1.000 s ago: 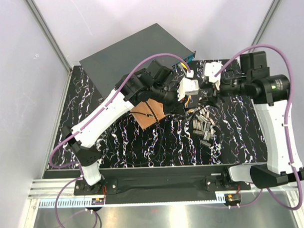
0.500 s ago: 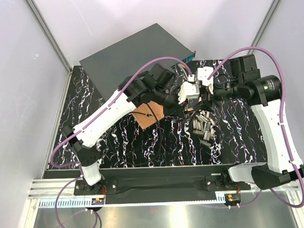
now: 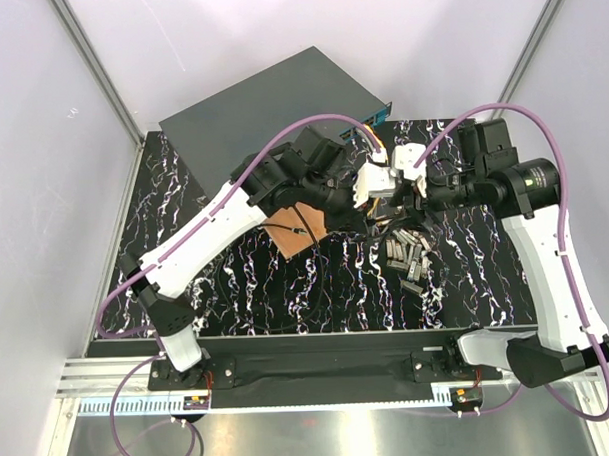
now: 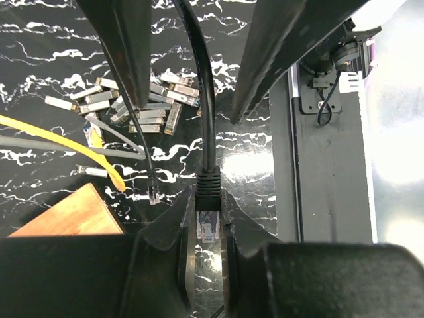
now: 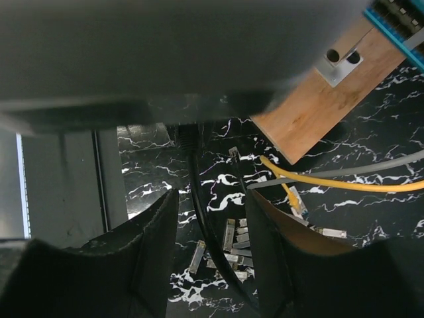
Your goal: Insert the plug into the switch port
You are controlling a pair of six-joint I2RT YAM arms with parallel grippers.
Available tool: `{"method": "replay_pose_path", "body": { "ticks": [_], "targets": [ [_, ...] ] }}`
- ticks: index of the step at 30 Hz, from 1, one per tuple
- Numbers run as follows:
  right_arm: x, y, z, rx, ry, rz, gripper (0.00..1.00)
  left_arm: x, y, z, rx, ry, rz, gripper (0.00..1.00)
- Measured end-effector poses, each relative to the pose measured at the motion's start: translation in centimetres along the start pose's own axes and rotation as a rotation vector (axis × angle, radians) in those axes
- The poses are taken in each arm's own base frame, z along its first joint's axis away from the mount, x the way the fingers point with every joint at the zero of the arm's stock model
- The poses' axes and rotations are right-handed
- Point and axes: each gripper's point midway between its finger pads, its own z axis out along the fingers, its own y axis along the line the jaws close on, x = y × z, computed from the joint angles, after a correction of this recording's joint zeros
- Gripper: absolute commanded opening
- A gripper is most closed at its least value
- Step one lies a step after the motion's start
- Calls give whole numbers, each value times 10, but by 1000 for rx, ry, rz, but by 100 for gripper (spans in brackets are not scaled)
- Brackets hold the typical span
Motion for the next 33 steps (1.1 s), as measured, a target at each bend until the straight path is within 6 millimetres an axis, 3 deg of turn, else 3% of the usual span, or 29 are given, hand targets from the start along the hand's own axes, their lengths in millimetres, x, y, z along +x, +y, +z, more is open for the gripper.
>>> {"method": "replay_pose_path", "body": {
  "ticks": [3,6,9,11,15,20,23,28,33],
  "targets": [
    [8,1,4,-11,17,20,46,-2,0,-1,-2,-7,5,6],
    [10,2,5,-15,20,17,21,-1,0,-1,-1,-6,4,8],
    [9,6,5,-30,15,16,0,-1,5,-1,-14,-13,-6,33],
    [9,7,4,-25,15,13,0,-1,9,-1,-20,-34,-36,50],
    [19,24,-2,-14,28,33,0,0,15,-16,-8,-154,-194,67],
    [13,38,-13,4,8,27,0,-8,52,-73,-62,-423,-427,72],
    [6,39,-13,-3,-12,46,0,-29,45,-91,-21,-516,-430,74],
    [-5,37,-10,-35,-47,98,0,-50,17,-96,95,-571,-394,76],
    [-17,37,-11,-41,-95,100,0,-38,8,-84,144,-546,-420,76]
  ]
}}
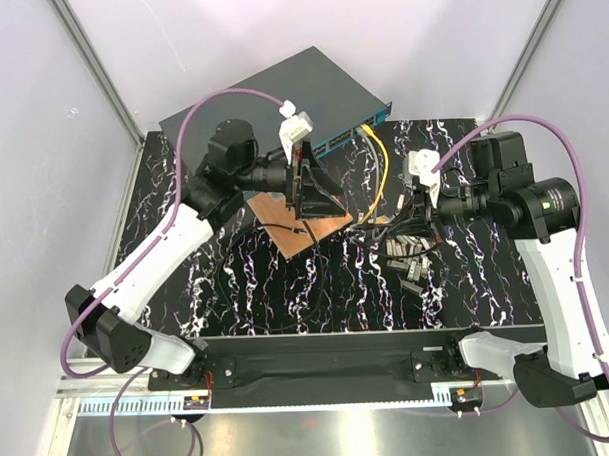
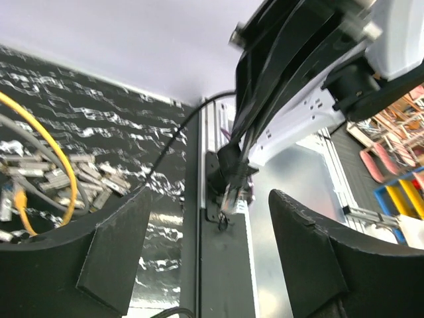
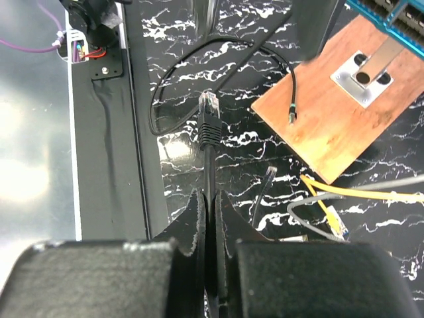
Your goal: Insert the plug into the switch port
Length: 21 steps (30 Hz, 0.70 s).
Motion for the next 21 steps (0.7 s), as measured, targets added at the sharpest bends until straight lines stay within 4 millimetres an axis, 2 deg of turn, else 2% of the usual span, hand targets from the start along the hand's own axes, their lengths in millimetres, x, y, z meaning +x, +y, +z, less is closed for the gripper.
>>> {"method": "replay_pose_path", "body": {
  "ticks": [4,6,14,21],
  "targets": [
    [-5,3,1,-13,-19,-16,0,15,-2,5,15,39,-9,71],
    [-7,2,2,-13,-24,-25,0,20,-6,7,30,53,-4,66],
    [-11,1,3,-11,-37,-50,0,33,-19,13,84,97,13,60],
    [-13,3,4,-16,-41,-60,0,40,-22,15,103,120,9,38]
  ]
}}
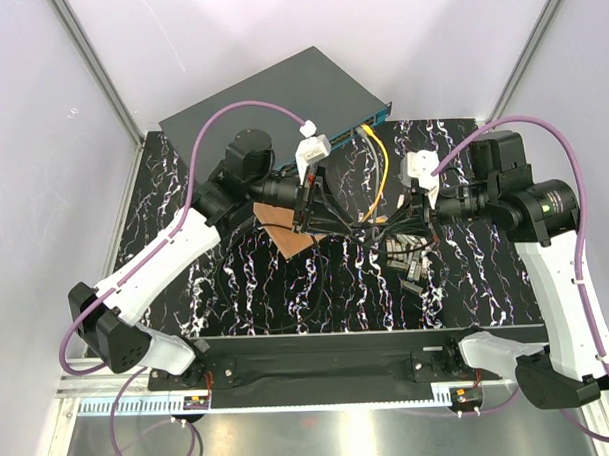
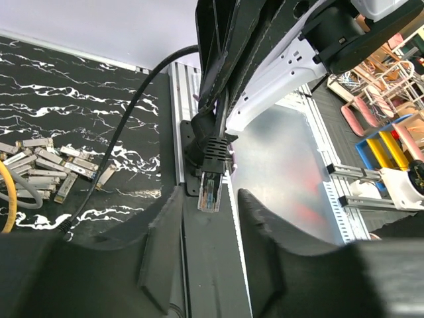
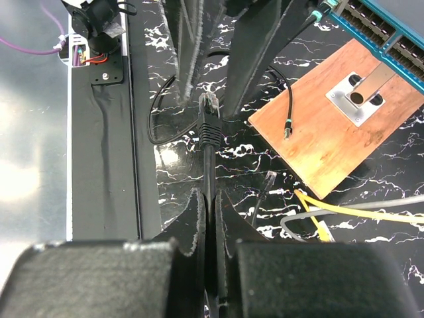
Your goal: Insert the plug into the switch port
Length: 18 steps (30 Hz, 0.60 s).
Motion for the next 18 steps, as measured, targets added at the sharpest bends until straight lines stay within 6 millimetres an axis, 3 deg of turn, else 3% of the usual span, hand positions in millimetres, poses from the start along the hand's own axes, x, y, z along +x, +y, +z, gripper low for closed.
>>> {"method": "replay_pose_path", "body": {
  "ticks": [2,5,7,9,18],
  "targets": [
    [0,1,0,-2,-1,-1,1,1,0,0,2,2,4,26],
    [-1,2,1,-6,-1,-3,18,2,0,0,5,7,6,6],
    [0,3,1,-8,2,5,33,3,-1,0,12,13,13,0],
    [0,5,3,-20,3,12,45,2,-1,0,8,19,27,0],
    [11,3,22,-98,67,92,43,-2,3,-3,-49,74,159,0]
  ]
}}
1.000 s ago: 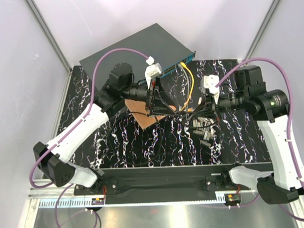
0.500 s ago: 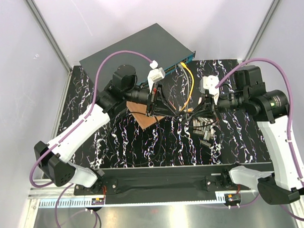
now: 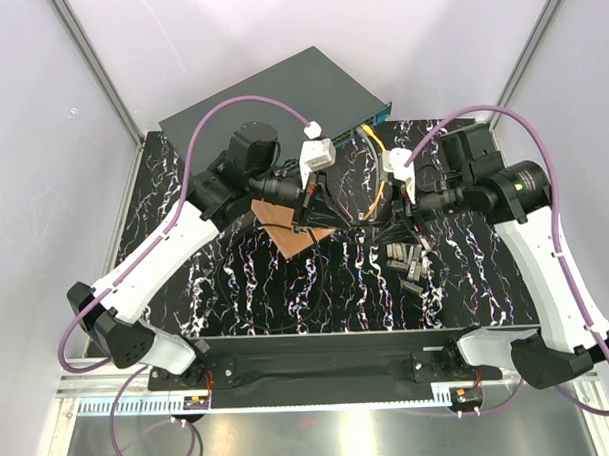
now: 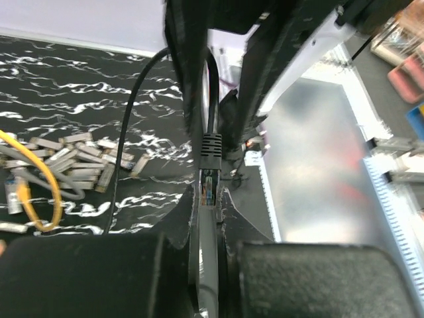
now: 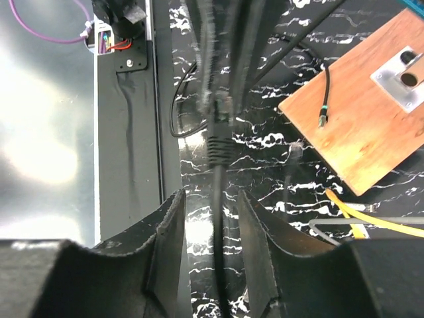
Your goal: Insert the plug into the switch port
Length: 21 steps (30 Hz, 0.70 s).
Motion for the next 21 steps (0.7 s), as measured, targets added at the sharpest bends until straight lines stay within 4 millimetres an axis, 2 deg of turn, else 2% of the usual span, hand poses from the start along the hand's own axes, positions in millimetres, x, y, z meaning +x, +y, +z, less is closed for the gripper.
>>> {"method": "replay_pose_path", "body": {
  "ticks": [4,14,21],
  "targets": [
    [4,-4,6,-5,32,19,43,6,-2,2,-17,41,67,0],
    [-5,-13,4,32,51,-5,39,27,3,0,-59,133,149,0],
    [-3,-5,18,-10,88,-32,42,32,5,-1,-70,154,158,0]
  ]
}}
